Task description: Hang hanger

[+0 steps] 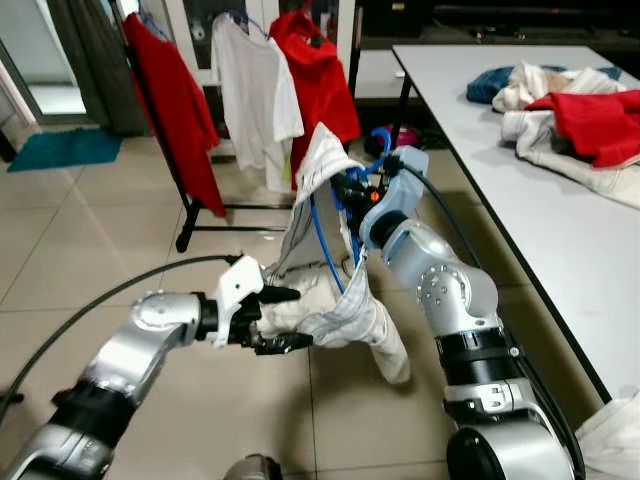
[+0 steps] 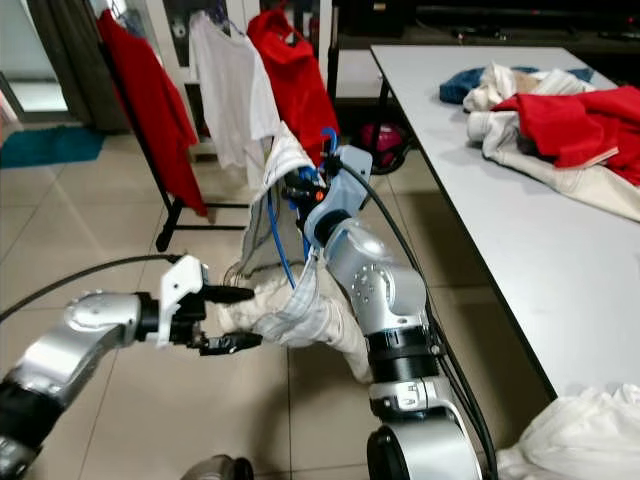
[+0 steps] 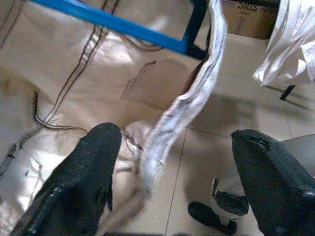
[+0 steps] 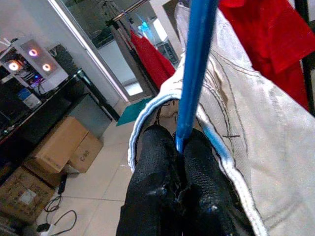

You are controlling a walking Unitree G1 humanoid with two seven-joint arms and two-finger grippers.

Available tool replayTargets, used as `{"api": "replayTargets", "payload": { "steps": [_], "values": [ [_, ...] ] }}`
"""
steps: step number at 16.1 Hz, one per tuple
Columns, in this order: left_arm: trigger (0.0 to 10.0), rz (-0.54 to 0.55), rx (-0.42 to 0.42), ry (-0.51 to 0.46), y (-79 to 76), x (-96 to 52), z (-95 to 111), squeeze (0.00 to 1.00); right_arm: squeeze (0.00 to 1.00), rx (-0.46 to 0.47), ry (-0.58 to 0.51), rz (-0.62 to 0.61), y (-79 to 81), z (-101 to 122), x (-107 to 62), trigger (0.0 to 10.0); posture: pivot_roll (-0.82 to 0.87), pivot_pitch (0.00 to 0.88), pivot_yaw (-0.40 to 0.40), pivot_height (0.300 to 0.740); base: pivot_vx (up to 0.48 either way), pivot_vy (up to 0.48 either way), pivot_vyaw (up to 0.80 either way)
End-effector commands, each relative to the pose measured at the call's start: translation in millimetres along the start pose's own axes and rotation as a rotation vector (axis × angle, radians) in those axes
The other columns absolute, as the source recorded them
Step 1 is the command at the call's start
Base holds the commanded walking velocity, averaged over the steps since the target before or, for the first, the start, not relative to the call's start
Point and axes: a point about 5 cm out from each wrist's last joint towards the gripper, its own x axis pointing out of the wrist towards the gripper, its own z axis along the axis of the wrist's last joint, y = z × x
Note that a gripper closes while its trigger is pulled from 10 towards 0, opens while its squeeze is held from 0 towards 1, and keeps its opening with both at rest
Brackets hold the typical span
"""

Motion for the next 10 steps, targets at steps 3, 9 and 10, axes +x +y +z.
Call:
{"api": "replayTargets", "payload": {
  "steps": [3,9,10],
  "values": [
    [0.0,-0.036,0.066,0.000,9.0,9.7,5,0.00,0.00,-0.008,-0.085,0.092,22.6,24,0.0,10.0,-0.09,0.026,0.006,0.740,0.000,0.000,0.00],
    [0.0,-0.079,0.093,-0.032,13.1,13.8,8,0.00,0.00,-0.005,-0.083,0.081,20.5,24,-2.2,10.0,-0.10,0.014,0.012,0.740,0.000,0.000,0.00],
    [0.0,-0.083,0.093,-0.033,13.1,14.4,7,0.00,0.00,-0.005,-0.081,0.080,20.1,24,-2.3,10.0,-0.10,0.010,0.010,0.740,0.000,0.000,0.00]
  ]
}}
